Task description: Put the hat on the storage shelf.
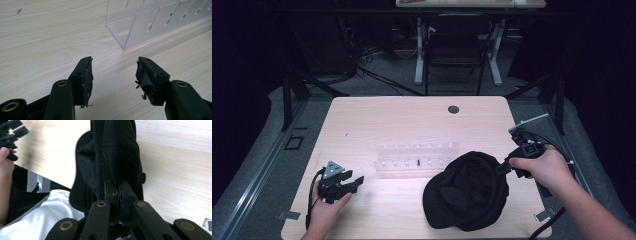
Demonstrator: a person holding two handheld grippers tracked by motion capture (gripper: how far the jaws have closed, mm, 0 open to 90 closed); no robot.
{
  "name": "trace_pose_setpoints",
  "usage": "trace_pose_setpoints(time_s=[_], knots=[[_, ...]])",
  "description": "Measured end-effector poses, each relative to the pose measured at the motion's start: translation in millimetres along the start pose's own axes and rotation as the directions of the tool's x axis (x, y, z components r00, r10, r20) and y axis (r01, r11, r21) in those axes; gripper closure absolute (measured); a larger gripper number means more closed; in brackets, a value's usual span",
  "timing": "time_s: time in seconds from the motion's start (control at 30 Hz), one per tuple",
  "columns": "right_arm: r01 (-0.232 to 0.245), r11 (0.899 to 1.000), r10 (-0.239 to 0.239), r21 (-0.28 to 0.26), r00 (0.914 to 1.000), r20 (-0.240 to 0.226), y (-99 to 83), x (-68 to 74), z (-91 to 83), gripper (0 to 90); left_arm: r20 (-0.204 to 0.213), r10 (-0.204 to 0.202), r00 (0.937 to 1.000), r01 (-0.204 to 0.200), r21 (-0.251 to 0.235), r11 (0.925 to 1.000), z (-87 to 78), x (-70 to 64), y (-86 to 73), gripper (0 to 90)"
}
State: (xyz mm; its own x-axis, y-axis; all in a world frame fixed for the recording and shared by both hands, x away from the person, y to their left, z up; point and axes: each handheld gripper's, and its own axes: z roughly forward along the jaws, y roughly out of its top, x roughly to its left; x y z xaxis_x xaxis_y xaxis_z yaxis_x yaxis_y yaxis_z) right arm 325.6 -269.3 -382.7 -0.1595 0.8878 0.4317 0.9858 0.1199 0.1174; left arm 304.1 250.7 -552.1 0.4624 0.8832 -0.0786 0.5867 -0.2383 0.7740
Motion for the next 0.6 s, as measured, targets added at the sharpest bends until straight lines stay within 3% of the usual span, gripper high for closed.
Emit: trace_pose_setpoints(time_s=[0.03,0.07,0.17,0.27,0.37,0.4,0.43,0.6], knots=[[0.023,0.999,-0.023,0.023,0.9997,-0.002,1.1,0.6,-3.2,88.0,-0.001,0.002,1.0,-0.002,0.0,1.0,0.0,0.1,0.0,46.6],[-0.006,1.0,0.006,-0.006,0.9999,-0.011,0.7,4.0,-2.6,88.0,-0.001,0.003,1.0,-0.003,0.001,1.0,-0.1,0.1,0.0,46.6],[0.008,1.0,-0.008,0.005,0.9993,-0.036,2.1,7.1,-8.3,88.0,0.0,0.002,1.0,-0.002,0.0,1.0,-0.1,0.2,0.0,46.6],[-0.016,1.0,0.015,-0.011,0.9968,-0.079,2.2,9.1,-11.5,88.1,0.001,0.0,1.0,0.0,0.0,1.0,0.0,0.1,0.0,46.5],[-0.007,1.0,0.007,-0.002,0.9949,-0.101,3.0,8.6,-15.7,88.1,0.001,-0.001,1.0,0.001,0.001,1.0,0.1,0.0,0.0,46.5],[-0.031,0.999,0.028,-0.024,0.9928,-0.117,2.1,10.1,-15.7,88.1,0.0,-0.001,1.0,0.001,0.001,1.0,0.1,0.0,-0.1,46.6],[-0.018,1.0,0.016,-0.017,0.9913,-0.131,2.2,8.9,-17.4,88.1,0.0,-0.001,1.0,0.001,0.001,1.0,0.1,0.0,-0.1,46.5],[-0.04,0.999,0.034,-0.027,0.98,-0.196,0.9,9.6,-21.5,88.1,-0.001,0.0,1.0,0.0,0.002,1.0,0.0,0.2,0.0,46.6]])
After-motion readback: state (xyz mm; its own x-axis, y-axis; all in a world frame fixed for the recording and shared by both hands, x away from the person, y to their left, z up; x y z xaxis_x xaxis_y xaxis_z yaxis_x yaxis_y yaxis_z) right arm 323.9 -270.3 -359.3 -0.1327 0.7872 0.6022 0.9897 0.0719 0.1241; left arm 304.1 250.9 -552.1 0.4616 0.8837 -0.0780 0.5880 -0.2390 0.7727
